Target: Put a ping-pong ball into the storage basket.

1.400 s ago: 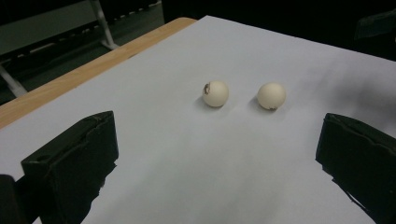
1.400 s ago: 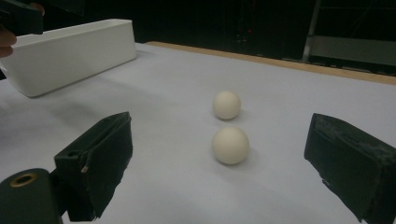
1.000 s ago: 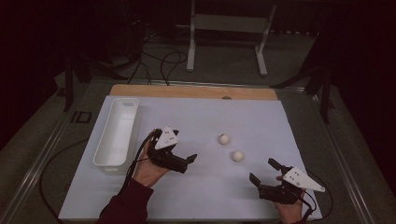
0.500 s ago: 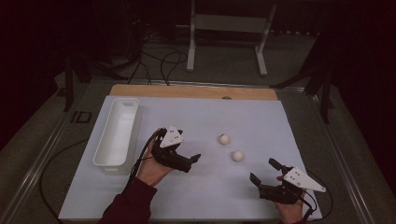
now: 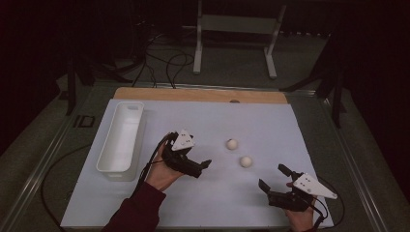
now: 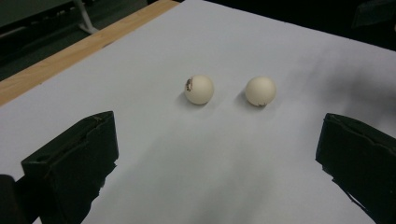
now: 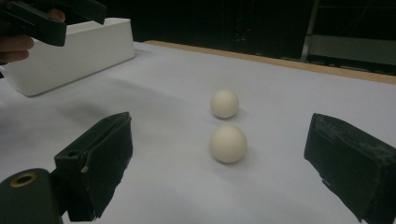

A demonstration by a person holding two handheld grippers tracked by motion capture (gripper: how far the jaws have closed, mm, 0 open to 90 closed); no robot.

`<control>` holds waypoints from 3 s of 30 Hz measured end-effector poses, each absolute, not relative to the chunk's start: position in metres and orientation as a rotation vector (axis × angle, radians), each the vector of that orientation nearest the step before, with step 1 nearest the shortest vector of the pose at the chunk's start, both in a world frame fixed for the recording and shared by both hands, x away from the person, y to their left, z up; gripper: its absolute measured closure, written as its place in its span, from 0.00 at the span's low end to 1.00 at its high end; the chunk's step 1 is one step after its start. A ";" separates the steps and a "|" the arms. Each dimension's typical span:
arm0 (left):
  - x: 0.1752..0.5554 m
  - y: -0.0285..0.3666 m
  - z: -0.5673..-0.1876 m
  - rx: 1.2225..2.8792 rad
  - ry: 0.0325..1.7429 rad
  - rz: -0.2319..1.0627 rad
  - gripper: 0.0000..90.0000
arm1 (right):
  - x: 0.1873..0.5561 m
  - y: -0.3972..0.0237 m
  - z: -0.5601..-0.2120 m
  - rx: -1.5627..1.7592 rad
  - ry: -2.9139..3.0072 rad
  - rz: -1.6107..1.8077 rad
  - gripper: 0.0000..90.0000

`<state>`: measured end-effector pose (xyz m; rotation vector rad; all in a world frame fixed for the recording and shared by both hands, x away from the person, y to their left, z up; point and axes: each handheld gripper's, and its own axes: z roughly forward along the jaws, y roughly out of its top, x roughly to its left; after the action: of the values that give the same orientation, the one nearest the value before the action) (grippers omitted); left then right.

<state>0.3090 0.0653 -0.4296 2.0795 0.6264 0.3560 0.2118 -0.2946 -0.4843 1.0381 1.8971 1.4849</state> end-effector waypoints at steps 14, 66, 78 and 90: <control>0.317 0.054 -0.431 2.108 0.618 0.328 0.00 | 0.212 -0.295 -0.484 1.038 1.898 1.485 0.08; 0.345 0.021 -0.426 2.145 0.599 0.295 0.00 | 0.212 -0.296 -0.484 1.037 1.897 1.488 0.08; 0.355 0.012 -0.429 2.159 0.604 0.283 0.00 | 0.212 -0.297 -0.484 1.039 1.894 1.487 0.08; 0.362 0.008 -0.431 2.168 0.622 0.274 0.00 | 0.212 -0.297 -0.484 1.039 1.892 1.486 0.08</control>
<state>0.3617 0.0084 -0.4313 2.1677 0.6220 0.2741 0.2120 -0.2971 -0.4839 1.0390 1.8924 1.4865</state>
